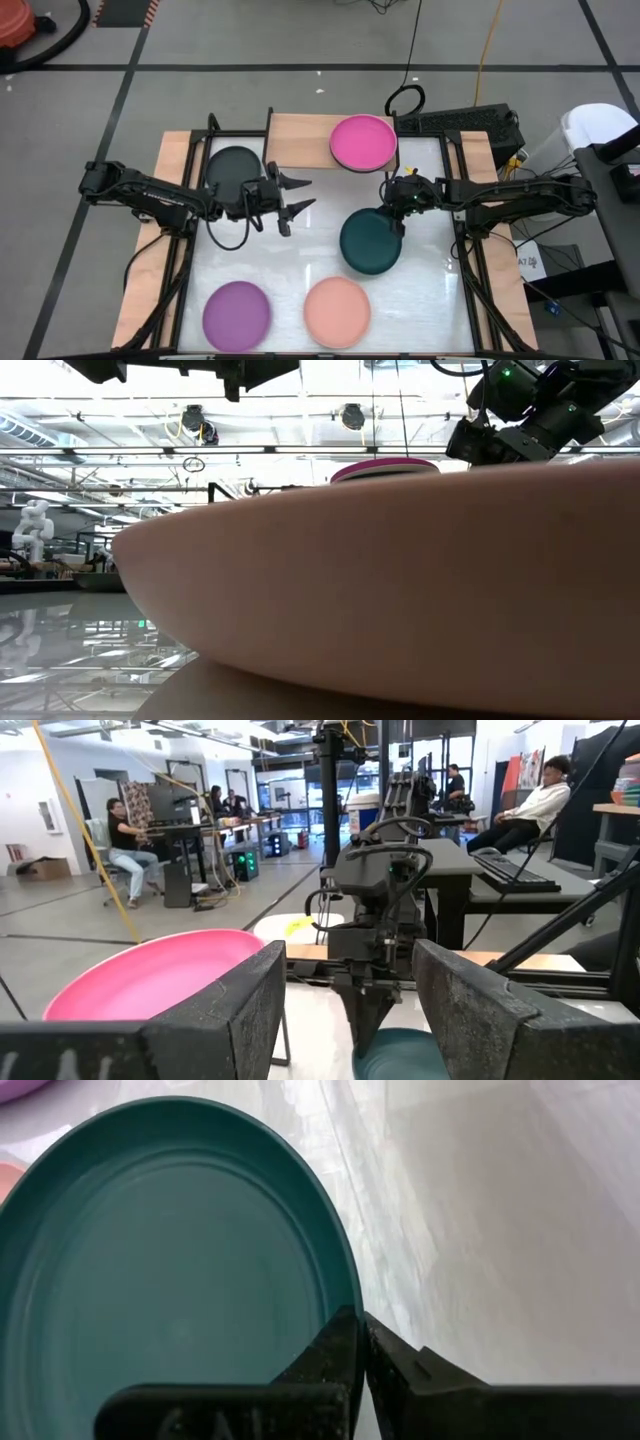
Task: Place and stack plates onto a shelf
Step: Put the dark green plate on the shelf
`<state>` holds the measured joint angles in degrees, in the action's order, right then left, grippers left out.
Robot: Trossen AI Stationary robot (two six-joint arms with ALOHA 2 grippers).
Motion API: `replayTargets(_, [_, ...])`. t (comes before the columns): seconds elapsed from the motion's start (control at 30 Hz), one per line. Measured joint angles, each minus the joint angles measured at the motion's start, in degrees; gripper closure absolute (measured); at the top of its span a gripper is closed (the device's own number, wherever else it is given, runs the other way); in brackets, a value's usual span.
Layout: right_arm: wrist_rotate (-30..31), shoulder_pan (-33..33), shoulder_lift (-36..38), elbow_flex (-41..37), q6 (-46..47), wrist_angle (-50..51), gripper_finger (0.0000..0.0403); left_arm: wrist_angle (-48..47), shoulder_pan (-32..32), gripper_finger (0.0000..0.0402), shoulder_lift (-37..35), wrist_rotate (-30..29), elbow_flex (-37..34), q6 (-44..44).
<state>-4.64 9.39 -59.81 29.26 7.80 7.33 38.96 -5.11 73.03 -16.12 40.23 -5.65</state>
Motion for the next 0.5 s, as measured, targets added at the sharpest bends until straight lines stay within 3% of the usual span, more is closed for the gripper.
replayTargets(0.2, [-5.1, 0.0, 0.0, 0.0, -1.7, 0.0, 0.0403, 0.0, 0.7, 0.0179, 0.0, 0.0, 0.0, 0.3])
replayTargets(0.5, [-4.6, 0.0, 0.2, 0.0, -1.6, -2.0, 0.0403, 0.8, 1.0, 0.0179, 0.0, 0.0, 0.0, 1.9])
